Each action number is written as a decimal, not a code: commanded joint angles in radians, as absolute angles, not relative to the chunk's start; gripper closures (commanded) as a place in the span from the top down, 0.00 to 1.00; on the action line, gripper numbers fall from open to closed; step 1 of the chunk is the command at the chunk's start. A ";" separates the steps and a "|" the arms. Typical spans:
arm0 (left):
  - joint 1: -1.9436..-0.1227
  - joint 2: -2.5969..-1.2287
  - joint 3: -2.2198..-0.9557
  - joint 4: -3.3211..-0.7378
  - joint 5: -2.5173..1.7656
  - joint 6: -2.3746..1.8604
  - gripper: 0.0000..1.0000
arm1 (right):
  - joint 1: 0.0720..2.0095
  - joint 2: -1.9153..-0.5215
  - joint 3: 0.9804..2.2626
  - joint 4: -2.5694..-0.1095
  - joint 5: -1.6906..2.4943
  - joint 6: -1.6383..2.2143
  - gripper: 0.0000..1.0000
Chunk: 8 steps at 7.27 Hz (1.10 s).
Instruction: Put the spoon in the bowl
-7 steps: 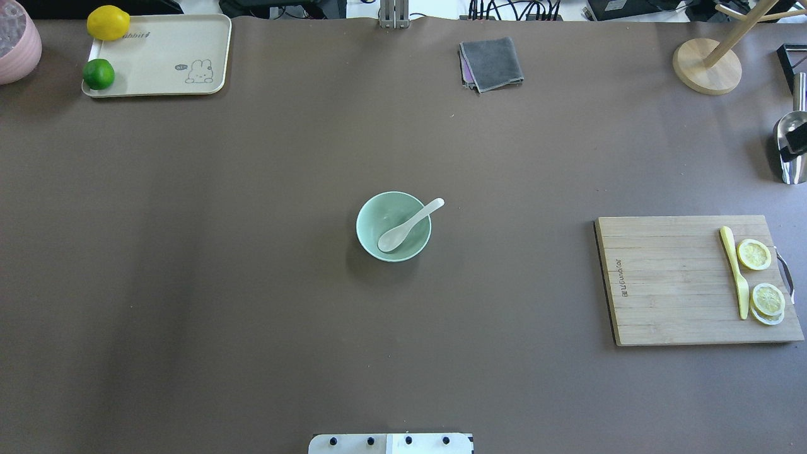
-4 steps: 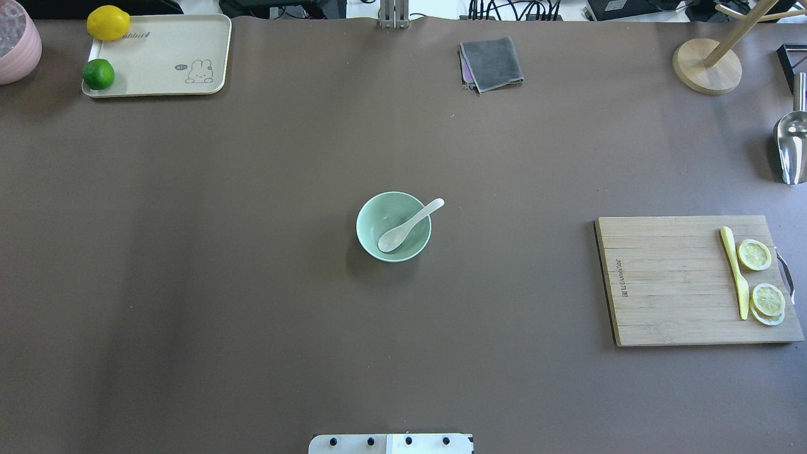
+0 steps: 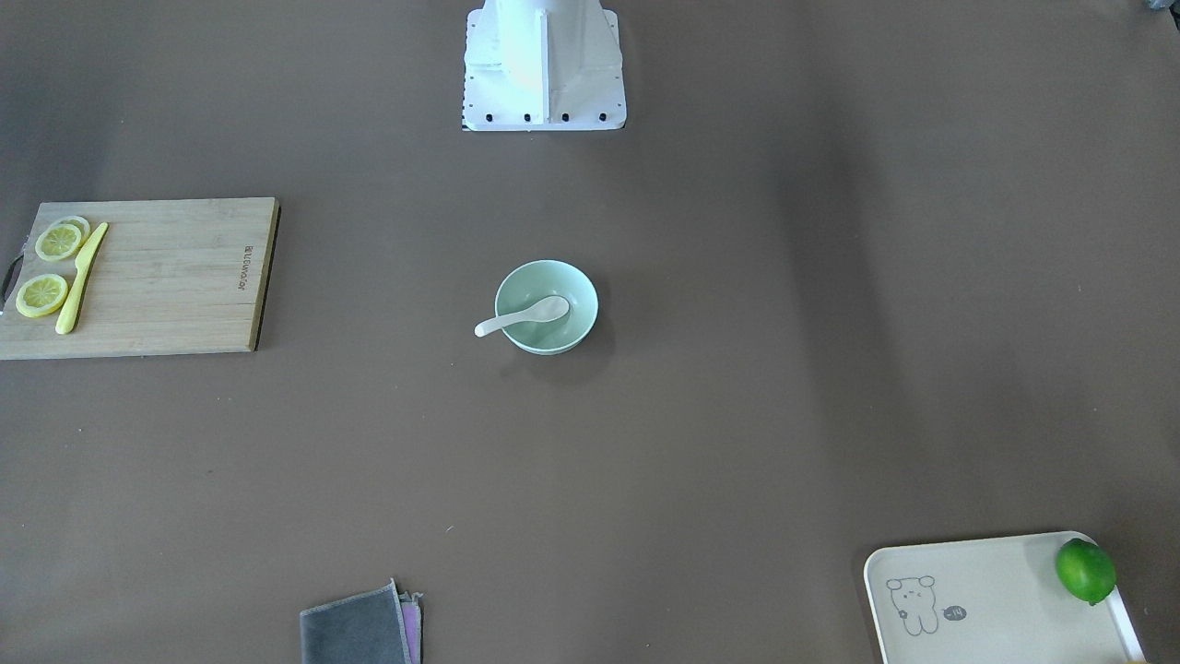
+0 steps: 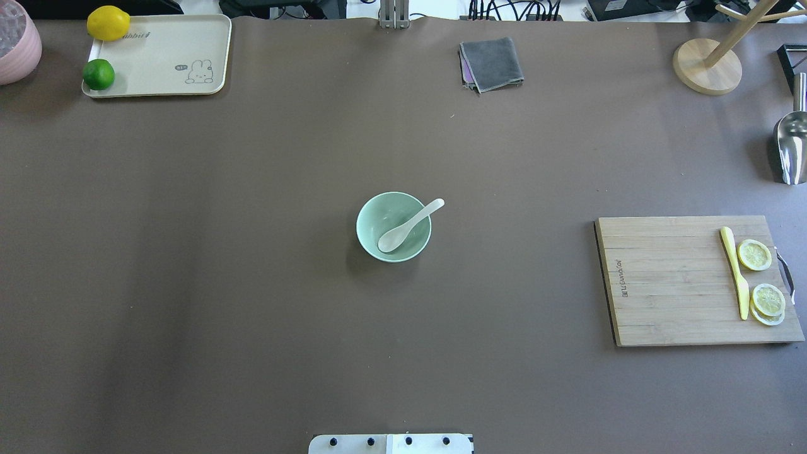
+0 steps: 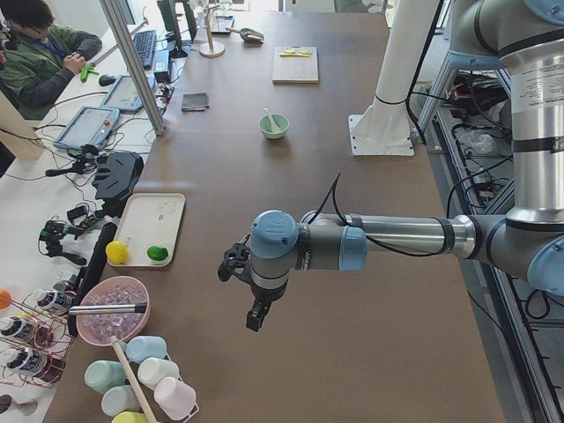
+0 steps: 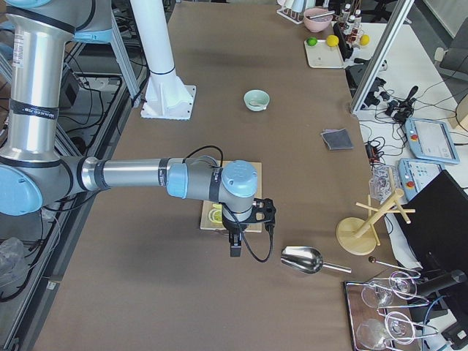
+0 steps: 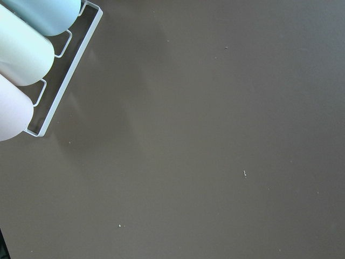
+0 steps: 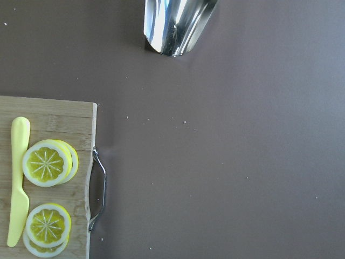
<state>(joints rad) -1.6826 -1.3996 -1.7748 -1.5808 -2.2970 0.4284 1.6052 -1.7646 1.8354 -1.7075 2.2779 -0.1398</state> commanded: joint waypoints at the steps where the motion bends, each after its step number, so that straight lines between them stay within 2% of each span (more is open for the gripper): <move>1: -1.690 -1.396 -1.807 -1.582 -2.289 0.431 0.98 | 1.609 -1.775 1.835 -1.707 2.283 -0.140 1.00; 8: -1.689 -1.396 -1.805 -1.583 -2.289 0.431 0.98 | 1.608 -1.784 1.833 -1.677 2.287 -0.143 1.00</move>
